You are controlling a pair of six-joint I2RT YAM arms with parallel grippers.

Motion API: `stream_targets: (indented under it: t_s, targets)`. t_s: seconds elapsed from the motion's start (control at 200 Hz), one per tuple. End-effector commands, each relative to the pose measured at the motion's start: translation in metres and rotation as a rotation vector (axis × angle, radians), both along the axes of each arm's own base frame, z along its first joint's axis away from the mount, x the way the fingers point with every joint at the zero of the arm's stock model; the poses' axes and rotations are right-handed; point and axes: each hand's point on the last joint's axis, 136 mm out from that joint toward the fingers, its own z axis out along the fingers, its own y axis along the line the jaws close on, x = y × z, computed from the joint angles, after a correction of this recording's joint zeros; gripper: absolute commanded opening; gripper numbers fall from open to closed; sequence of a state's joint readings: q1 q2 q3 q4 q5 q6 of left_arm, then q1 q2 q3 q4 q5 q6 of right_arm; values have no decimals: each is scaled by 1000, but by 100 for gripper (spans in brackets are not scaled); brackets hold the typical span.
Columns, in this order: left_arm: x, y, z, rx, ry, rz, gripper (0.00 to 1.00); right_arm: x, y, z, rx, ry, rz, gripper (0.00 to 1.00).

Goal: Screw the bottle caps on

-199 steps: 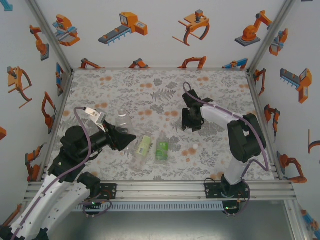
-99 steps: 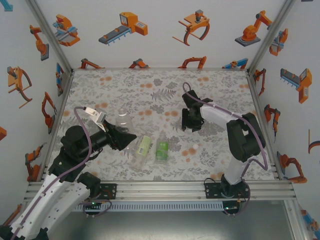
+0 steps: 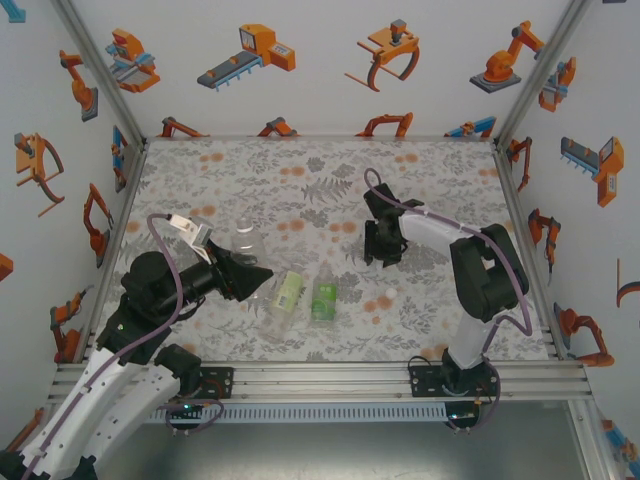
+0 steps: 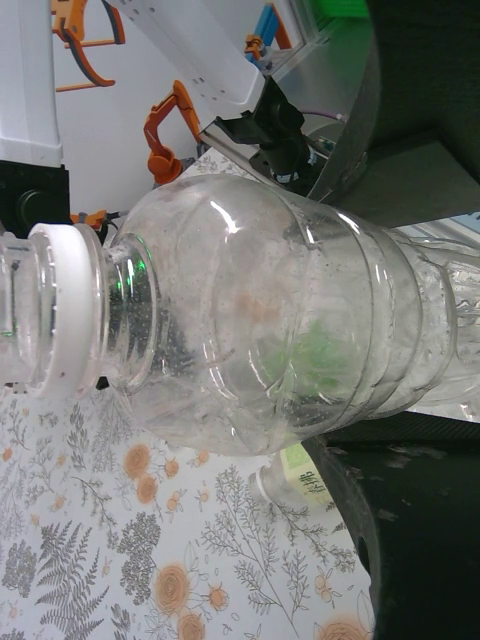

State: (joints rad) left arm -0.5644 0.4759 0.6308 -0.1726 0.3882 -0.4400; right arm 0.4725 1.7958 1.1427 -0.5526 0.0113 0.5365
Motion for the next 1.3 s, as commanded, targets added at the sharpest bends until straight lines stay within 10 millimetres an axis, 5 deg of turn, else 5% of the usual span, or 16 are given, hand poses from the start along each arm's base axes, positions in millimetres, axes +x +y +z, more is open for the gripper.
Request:
stream_targets:
  t_s: [0.0, 0.27, 0.441, 0.571, 0.821, 1.297]
  targets:
    - [-2, 0, 4, -23, -8, -3, 11, -6, -1, -12, 12, 33, -26, 42]
    - [-2, 0, 4, -25, -5, -2, 11, -9, 8, -14, 150, 48, -84, 21]
    - [-1, 0, 4, -25, -5, 0, 11, -2, 16, -12, 419, 38, -167, 20]
    - [0, -1, 5, -28, -3, 1, 11, -5, -6, -19, 527, 52, -275, 31]
    - [0, -1, 3, -30, 0, 2, 11, -22, -59, -28, 288, 78, -322, 40]
    - [-3, 4, 2, -29, -4, 20, 11, -4, -32, -11, 4, 61, -132, 46]
